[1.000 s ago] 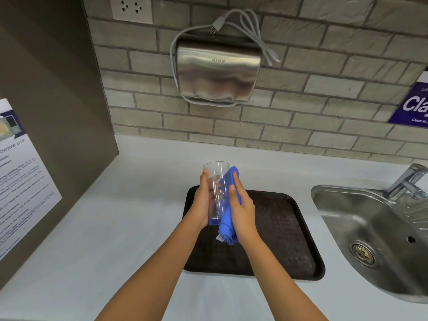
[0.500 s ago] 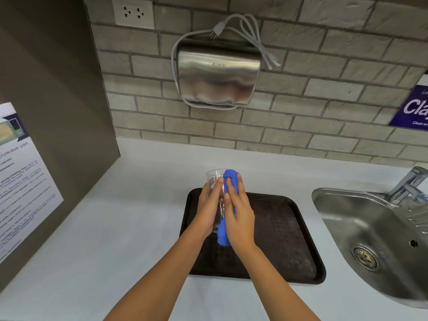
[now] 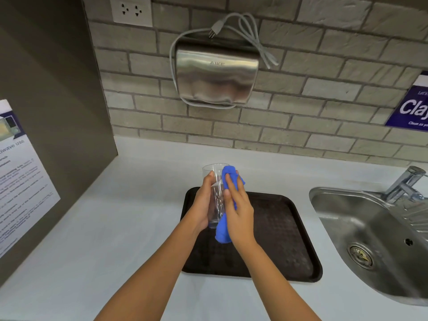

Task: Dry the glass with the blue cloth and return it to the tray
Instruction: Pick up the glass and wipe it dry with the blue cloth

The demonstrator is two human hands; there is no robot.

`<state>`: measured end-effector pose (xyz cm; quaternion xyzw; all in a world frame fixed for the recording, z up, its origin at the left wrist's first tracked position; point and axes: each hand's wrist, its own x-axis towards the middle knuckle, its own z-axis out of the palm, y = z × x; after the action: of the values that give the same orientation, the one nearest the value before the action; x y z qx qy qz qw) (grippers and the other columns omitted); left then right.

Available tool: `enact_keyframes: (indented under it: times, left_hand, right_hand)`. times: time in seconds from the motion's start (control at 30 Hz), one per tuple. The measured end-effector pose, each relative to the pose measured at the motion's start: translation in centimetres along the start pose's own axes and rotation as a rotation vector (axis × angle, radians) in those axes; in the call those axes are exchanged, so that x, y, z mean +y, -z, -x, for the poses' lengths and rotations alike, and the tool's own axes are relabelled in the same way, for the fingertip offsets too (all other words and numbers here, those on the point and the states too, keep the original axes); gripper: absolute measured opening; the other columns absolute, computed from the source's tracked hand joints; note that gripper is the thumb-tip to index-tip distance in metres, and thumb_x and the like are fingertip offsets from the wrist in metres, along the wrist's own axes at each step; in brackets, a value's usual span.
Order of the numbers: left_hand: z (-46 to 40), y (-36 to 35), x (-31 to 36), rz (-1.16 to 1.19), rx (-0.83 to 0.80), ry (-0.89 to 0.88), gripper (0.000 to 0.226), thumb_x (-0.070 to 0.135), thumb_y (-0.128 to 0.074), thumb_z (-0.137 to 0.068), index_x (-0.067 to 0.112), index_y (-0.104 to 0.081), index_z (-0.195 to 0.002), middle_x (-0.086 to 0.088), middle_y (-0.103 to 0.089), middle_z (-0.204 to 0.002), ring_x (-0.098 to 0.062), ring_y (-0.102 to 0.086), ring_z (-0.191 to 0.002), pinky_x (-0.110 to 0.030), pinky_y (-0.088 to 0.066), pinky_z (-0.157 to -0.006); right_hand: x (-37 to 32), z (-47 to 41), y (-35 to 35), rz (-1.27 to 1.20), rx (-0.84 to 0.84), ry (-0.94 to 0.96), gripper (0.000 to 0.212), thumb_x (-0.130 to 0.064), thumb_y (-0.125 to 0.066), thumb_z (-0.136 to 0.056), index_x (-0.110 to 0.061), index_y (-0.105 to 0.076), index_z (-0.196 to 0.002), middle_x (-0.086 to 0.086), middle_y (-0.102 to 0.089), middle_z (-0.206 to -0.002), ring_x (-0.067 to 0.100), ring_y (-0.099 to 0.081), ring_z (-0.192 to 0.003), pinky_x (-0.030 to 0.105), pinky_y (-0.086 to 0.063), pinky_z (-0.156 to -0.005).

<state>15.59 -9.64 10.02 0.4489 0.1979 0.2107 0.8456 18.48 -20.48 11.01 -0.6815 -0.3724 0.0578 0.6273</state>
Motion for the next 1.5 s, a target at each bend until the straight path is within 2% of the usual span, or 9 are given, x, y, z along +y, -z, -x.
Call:
enact_keyframes:
  times: [0.27,0.47,0.63,0.73,0.83,1.07,1.27,1.4,1.5]
  left_hand:
    - [-0.9,-0.1,1.0,0.064,0.028,0.046,0.07,0.072,-0.056,-0.076,0.021,-0.071,-0.122,-0.009,-0.078,-0.114,-0.023,-0.076,-0.101,-0.038,-0.062,-0.077]
    - [-1.6,-1.4,0.6,-0.436,0.44,-0.213,0.052,0.056,-0.042,-0.1,0.018,-0.059,-0.131,0.003,-0.065,-0.084,-0.013,-0.066,-0.076,-0.031,-0.057,-0.07]
    - [-1.1,-2.3,-0.2,-0.617,0.393,-0.272,0.069,0.055,-0.062,-0.091,0.023,-0.039,-0.149,0.003,-0.068,-0.092,-0.006,-0.066,-0.08,-0.012,-0.046,-0.059]
    - [-1.2,-2.0,0.3,-0.446,0.313,-0.146,0.069,0.056,-0.065,-0.089,0.024,-0.042,-0.147,0.0,-0.071,-0.102,-0.016,-0.071,-0.096,-0.028,-0.059,-0.079]
    - [-1.1,-1.5,0.4,-0.316,0.198,-0.089,0.058,0.053,-0.059,-0.095,0.018,-0.053,-0.141,-0.013,-0.072,-0.122,-0.028,-0.071,-0.111,-0.045,-0.057,-0.098]
    - [-0.3,-1.6,0.7,-0.114,0.08,-0.046,0.056,0.056,-0.063,-0.088,0.019,-0.063,-0.131,-0.014,-0.075,-0.119,-0.029,-0.075,-0.105,-0.04,-0.061,-0.085]
    - [-0.7,-1.7,1.5,-0.068,0.074,-0.008,0.056,0.063,-0.055,-0.091,0.018,-0.074,-0.12,-0.017,-0.078,-0.112,-0.029,-0.075,-0.103,-0.036,-0.061,-0.08]
    - [-0.6,-1.7,1.6,-0.049,0.053,0.021,0.056,0.059,-0.057,-0.091,0.019,-0.064,-0.13,-0.017,-0.076,-0.115,-0.029,-0.075,-0.103,-0.04,-0.059,-0.085]
    - [-0.6,-2.2,1.9,-0.046,0.028,0.049,0.056,0.058,-0.056,-0.092,0.014,-0.069,-0.125,-0.016,-0.076,-0.114,-0.027,-0.076,-0.097,-0.036,-0.062,-0.077]
  right_hand:
    - [0.4,-1.3,1.0,-0.342,-0.077,-0.302,0.035,-0.053,-0.048,-0.091,-0.057,-0.05,-0.126,-0.004,-0.051,-0.147,0.016,-0.054,-0.13,0.046,-0.043,-0.11]
    - [1.4,-2.0,0.1,-0.278,0.051,-0.323,0.042,-0.037,-0.045,-0.102,-0.04,-0.043,-0.143,0.0,-0.048,-0.149,0.02,-0.049,-0.134,0.048,-0.041,-0.111]
    - [1.7,-2.2,-1.0,0.006,0.111,-0.224,0.044,-0.031,-0.039,-0.104,-0.036,-0.036,-0.148,0.003,-0.037,-0.156,0.015,-0.045,-0.135,0.024,-0.04,-0.109]
    - [1.7,-1.0,-1.9,0.253,0.122,-0.064,0.047,-0.029,-0.039,-0.105,-0.037,-0.028,-0.149,-0.006,-0.023,-0.16,0.004,-0.049,-0.124,-0.002,-0.036,-0.089]
    - [1.8,-0.8,-1.9,0.256,0.115,0.004,0.046,-0.031,-0.04,-0.104,-0.049,-0.026,-0.144,-0.018,-0.019,-0.156,0.0,-0.048,-0.123,0.005,-0.037,-0.092]
    - [0.6,-3.9,0.5,-0.279,0.086,-0.337,0.039,-0.038,-0.042,-0.102,-0.04,-0.045,-0.142,0.003,-0.052,-0.146,0.022,-0.055,-0.127,0.047,-0.047,-0.106]
    - [-0.4,-1.6,-1.0,0.162,0.025,-0.022,0.042,-0.038,-0.042,-0.102,-0.071,-0.032,-0.126,-0.037,-0.013,-0.148,-0.029,-0.024,-0.119,-0.011,-0.03,-0.082]
    - [0.0,-3.7,0.4,-0.238,0.037,-0.291,0.038,-0.044,-0.043,-0.1,-0.047,-0.048,-0.138,-0.012,-0.046,-0.147,0.005,-0.051,-0.128,0.015,-0.046,-0.1]
    - [1.0,-4.7,1.4,-0.458,0.029,-0.454,0.038,-0.049,-0.05,-0.097,-0.03,-0.063,-0.127,0.007,-0.073,-0.117,0.021,-0.073,-0.1,0.035,-0.059,-0.083]
